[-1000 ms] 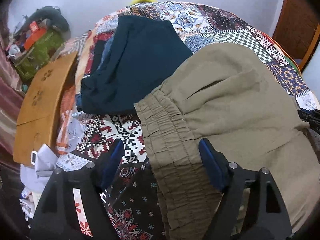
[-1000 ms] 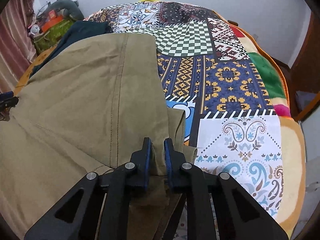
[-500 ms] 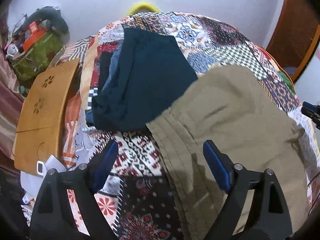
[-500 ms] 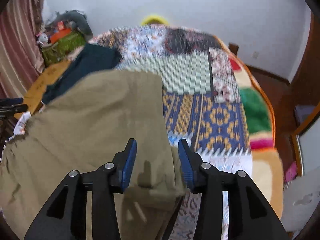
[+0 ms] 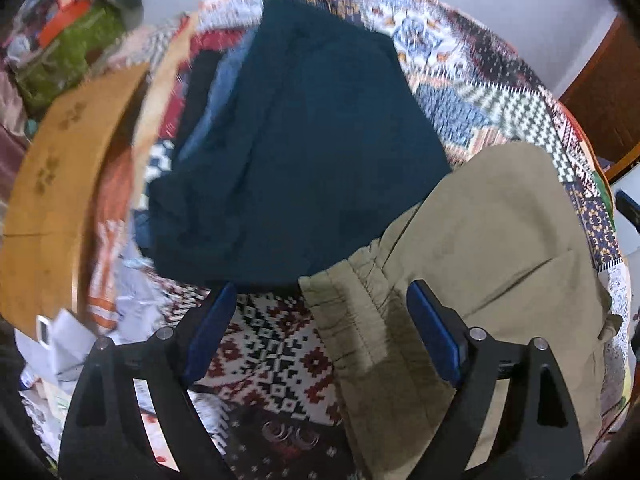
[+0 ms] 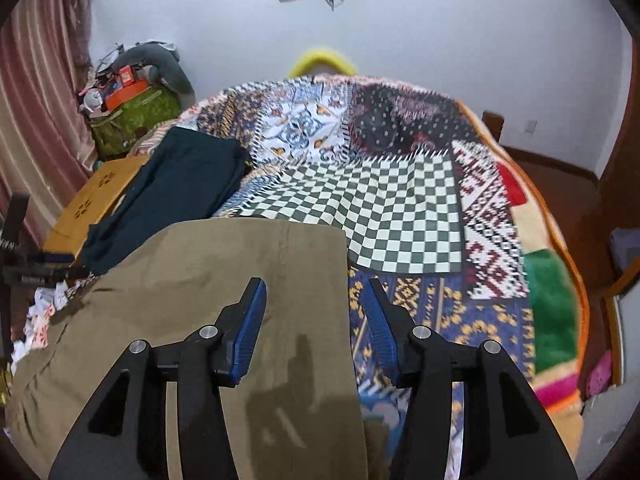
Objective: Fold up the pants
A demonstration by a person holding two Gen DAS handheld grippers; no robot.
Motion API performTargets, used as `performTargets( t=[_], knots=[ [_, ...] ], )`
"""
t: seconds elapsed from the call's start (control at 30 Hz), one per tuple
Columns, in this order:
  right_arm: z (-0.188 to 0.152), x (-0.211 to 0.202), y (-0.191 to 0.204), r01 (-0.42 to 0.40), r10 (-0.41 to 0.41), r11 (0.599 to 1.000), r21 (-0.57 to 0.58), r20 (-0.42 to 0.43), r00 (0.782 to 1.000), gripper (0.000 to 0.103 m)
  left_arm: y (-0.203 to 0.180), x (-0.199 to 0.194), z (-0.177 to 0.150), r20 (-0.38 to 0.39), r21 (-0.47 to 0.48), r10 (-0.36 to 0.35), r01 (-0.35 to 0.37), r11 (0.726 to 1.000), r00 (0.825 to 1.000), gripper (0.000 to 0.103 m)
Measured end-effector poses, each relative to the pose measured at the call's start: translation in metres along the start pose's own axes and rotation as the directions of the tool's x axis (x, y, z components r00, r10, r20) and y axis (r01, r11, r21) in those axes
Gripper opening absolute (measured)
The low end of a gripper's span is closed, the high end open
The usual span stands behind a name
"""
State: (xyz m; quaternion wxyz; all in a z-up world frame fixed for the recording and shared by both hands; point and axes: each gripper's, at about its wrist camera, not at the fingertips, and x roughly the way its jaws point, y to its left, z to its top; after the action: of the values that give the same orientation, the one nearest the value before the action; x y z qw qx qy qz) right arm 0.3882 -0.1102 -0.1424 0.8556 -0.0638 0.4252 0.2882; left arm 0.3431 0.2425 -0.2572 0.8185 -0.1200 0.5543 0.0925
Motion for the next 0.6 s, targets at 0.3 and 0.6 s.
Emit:
performTargets(
  t=[0.3,0.6],
  knots=[
    [0.02,0.074,-0.014,-0.025,0.028,0.999,0.032,-0.102,0.994,0.046,0.008,0.038,-0.001,-0.078,-0.081,-0.107,0.1,0.992,0.991,0.089],
    [0.024,0.118,-0.017,-0.091,0.103,0.992,0.091,-0.13,0.986,0.044,0.013,0.057,0.0,-0.111,-0.153,-0.249,0.231,0.961,0.962,0.077]
  ],
)
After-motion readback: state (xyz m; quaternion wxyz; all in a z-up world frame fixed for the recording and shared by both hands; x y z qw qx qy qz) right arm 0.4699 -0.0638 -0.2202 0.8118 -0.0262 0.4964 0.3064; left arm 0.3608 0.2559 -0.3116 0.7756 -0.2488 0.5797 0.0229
